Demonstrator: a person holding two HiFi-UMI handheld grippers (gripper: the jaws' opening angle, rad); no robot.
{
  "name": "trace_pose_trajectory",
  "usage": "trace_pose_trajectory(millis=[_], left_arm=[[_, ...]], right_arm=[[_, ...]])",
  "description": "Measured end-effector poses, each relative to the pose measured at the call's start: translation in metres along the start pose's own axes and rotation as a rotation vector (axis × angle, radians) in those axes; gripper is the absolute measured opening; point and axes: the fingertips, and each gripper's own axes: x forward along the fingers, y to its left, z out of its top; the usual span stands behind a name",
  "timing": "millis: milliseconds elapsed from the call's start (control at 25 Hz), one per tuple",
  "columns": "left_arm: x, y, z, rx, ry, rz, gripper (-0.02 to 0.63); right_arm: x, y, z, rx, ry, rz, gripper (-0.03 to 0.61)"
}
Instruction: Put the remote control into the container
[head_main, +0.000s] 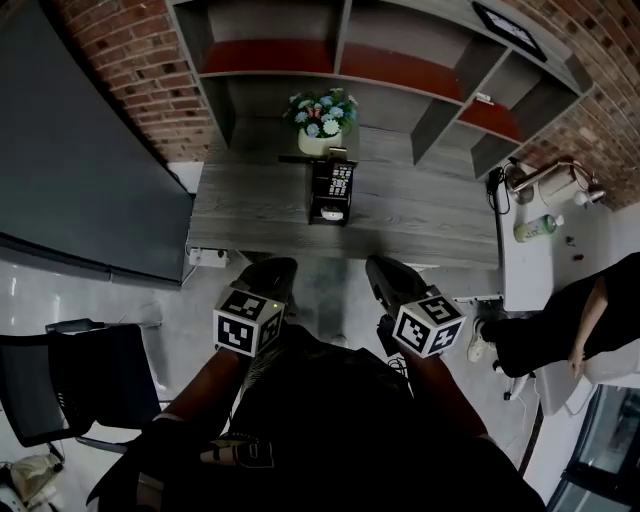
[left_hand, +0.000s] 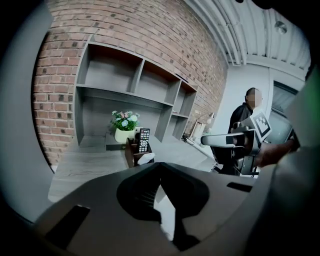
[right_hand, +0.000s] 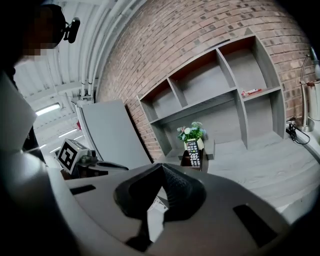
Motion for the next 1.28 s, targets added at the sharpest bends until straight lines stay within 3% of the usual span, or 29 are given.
trace_pose_trajectory(millis=[480, 680, 960, 1280], left_arm=[[-0.041, -0.08, -0.052, -0.07, -0.016, 0.113, 0.006], [-0.052, -0.076, -0.051, -0.072, -0.016, 0.135, 0.006], [-0.06, -0.065, -0.028, -0.023, -0.036, 0.1, 0.006], [-0.073, -0.046, -0.037, -0.003, -0.004, 0.063, 0.006]], right_arm=[[-0.068, 0.004, -0.041, -0.022, 0.032, 0.098, 0.006], [-0.071, 0.015, -0.039, -0.036, 0.025, 0.105, 0.006], [-0.065, 0.032, -0.036, -0.067, 0.011, 0.059, 0.006], [-0.056, 0.049, -0.038, -0.056, -0.007, 0.01, 0.006]])
